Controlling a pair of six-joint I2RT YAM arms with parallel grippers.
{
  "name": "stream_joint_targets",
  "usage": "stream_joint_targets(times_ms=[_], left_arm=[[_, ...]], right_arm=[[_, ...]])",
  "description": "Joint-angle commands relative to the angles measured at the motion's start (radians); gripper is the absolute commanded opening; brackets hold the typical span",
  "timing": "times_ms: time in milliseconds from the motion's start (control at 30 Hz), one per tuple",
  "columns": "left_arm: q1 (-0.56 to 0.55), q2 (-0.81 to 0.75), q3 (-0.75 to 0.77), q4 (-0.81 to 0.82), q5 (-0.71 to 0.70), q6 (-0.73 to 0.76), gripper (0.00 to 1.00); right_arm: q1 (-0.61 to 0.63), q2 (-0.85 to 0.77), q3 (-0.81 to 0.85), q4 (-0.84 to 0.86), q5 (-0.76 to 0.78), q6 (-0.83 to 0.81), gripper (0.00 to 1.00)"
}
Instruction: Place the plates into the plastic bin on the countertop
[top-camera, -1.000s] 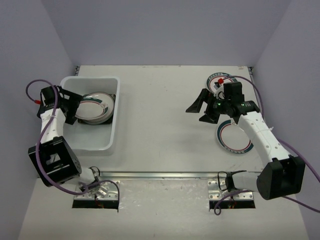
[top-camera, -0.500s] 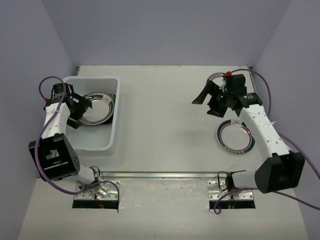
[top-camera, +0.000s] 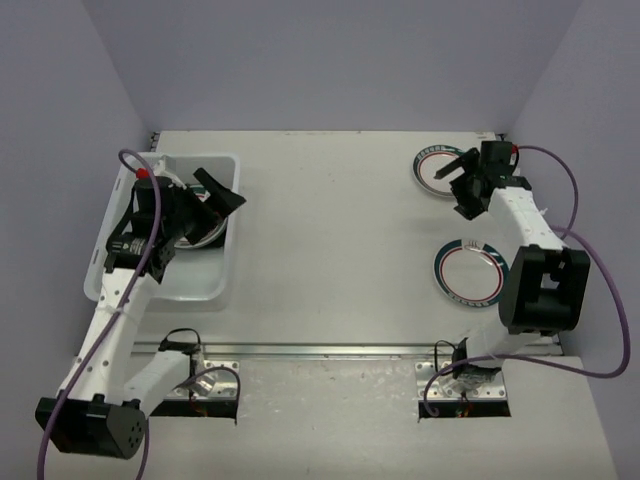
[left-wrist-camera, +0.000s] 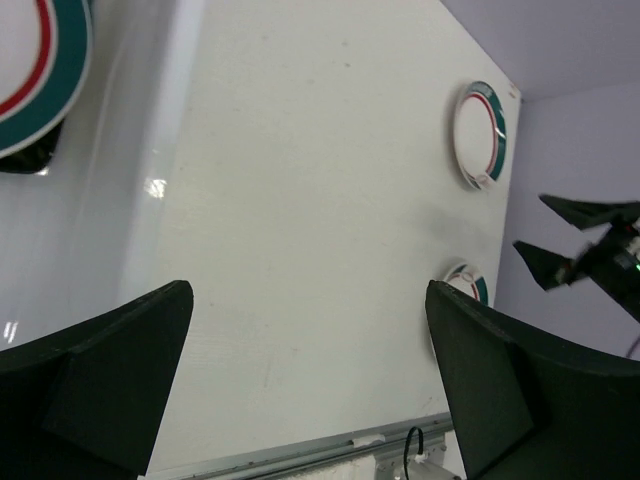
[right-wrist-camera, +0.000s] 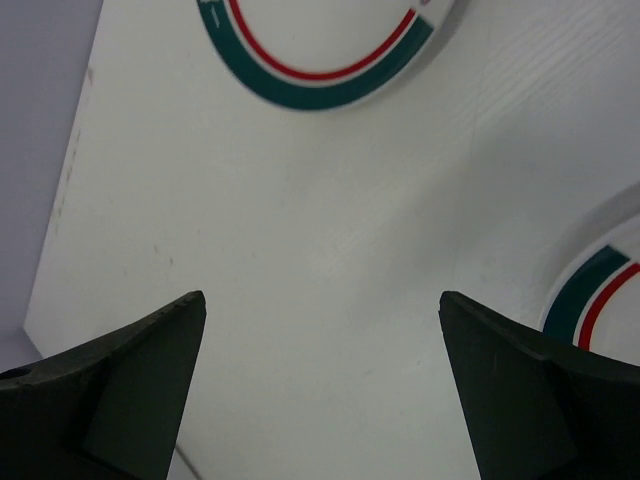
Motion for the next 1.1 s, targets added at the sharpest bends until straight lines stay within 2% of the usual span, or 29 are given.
stream_joint_targets(times_ms=[0,67,200,267,367,433,567,633,667,800,933,967,1067], left_arm=[[-0.094,-0.057,-0.076,0.078,-0.035,-0.048,1.0],[-0.101,-0.041,-0.055,0.058,-0.019,0.0,1.0],[-0.101,-0.041,0.004,0.011,-0.012,0.066,1.0],[-0.111,-0.045,0.032,-0.021,-0.059,0.085,1.0],[-0.126,-0.047,0.037,-0.056,-0.111,0.097,1.0],[-0.127,-0.043,0.035,-0.055,-0.11,0.096,1.0],[-0.127,-0.026,0.043,-0.048,-0.092,0.095,1.0],[-0.127,-0.026,0.051,-0.048,-0.107,0.094,1.0],[-0.127,-0.026,0.052,-0.048,-0.108,0.094,1.0],[-0.127,-0.025,0.067,-0.053,-0.119,0.084,1.0],[-0.127,-0.001,0.087,-0.044,-0.105,0.091,1.0],[-0.127,0.006,0.09,-0.034,-0.084,0.096,1.0],[-0.128,0.056,0.1,0.031,-0.007,0.116,1.0]], right_arm=[[-0.03,0.108,-0.015,0.277,0.172,0.149,0.99],[-0.052,0.16,-0.05,0.348,0.177,0.259,0.99],[-0.058,0.276,-0.122,0.552,0.148,0.371,0.98],[-0.059,0.333,-0.124,0.638,0.135,0.401,0.96],[-0.06,0.413,-0.145,0.668,0.157,0.491,0.91],[-0.062,0.454,-0.144,0.674,0.155,0.531,0.85],[-0.062,0.505,-0.136,0.68,0.14,0.57,0.56],[-0.062,0.533,-0.122,0.614,0.127,0.602,0.36],[-0.062,0.535,-0.121,0.607,0.126,0.607,0.31],[-0.061,0.513,-0.168,0.598,0.106,0.611,0.0],[-0.036,0.399,-0.237,0.7,0.05,0.542,0.0],[-0.023,0.363,-0.255,0.769,0.048,0.513,0.0],[0.038,0.231,-0.268,0.84,-0.025,0.37,0.0]])
